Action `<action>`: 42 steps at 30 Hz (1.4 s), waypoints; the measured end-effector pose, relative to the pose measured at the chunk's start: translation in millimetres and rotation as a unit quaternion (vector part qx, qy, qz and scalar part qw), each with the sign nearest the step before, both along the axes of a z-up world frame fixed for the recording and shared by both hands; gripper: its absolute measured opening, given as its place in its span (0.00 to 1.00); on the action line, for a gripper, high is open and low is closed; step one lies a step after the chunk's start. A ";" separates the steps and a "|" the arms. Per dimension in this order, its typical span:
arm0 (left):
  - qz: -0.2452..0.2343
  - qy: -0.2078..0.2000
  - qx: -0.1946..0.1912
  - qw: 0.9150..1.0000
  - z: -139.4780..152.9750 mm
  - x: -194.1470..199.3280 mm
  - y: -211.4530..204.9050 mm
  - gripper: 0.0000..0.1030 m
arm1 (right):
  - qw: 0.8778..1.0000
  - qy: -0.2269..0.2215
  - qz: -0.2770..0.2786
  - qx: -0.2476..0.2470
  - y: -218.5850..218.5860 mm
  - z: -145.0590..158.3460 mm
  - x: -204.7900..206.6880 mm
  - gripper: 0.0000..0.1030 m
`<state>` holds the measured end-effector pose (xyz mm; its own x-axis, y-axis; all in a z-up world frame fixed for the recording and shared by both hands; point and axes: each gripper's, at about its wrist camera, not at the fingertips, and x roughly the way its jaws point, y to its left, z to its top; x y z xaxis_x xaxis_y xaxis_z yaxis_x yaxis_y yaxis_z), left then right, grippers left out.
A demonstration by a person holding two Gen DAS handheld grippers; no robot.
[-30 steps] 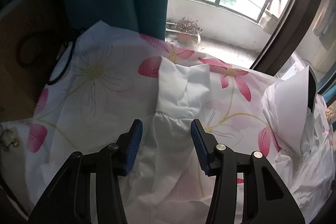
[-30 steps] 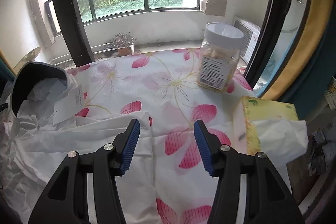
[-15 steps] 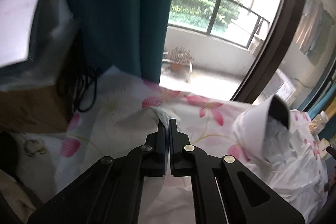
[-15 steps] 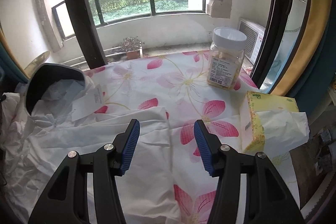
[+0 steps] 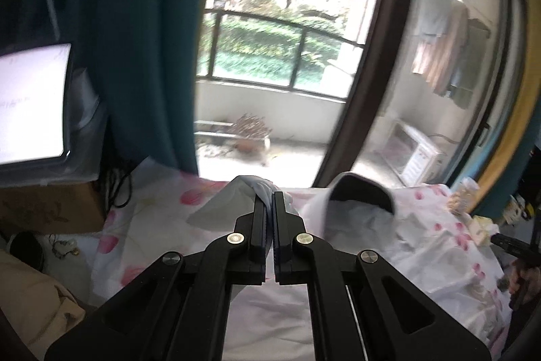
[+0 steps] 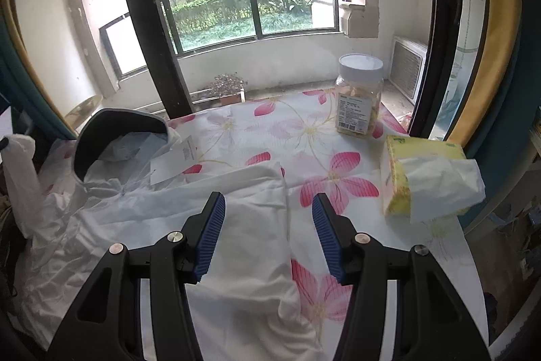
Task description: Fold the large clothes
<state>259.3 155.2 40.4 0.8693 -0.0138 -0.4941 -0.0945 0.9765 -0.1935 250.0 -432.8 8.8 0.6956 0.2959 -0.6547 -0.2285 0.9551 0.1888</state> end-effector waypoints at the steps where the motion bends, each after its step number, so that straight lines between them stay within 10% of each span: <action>1: -0.008 -0.004 0.001 1.000 2.5 -2.1 -7.7 0.03 | 1.000 -0.001 0.000 0.002 -2.1 -0.3 -3.0 0.52; 24: -0.155 0.016 0.003 0.988 -16.0 44.4 -201.3 0.03 | 0.996 0.028 -0.013 0.082 -60.1 -42.6 -39.0 0.52; 33: -0.256 0.107 -0.009 0.961 -84.2 68.3 -295.2 0.03 | 0.995 0.031 -0.034 0.086 -78.6 -44.8 -41.3 0.52; 38: -0.308 0.168 -0.030 0.936 -121.7 56.1 -313.7 0.53 | 0.996 0.038 -0.032 0.073 -75.7 -46.7 -43.1 0.52; 42: -0.317 0.173 -0.048 0.931 -125.1 40.1 -297.7 0.55 | 0.997 0.044 -0.029 0.064 -67.3 -47.0 -40.0 0.52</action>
<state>299.5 -142.5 -84.6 0.4595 -0.5296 -0.7131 0.4228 0.8364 -0.3488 210.0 -500.1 -38.2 0.6557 0.3417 -0.6733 -0.1503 0.9330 0.3271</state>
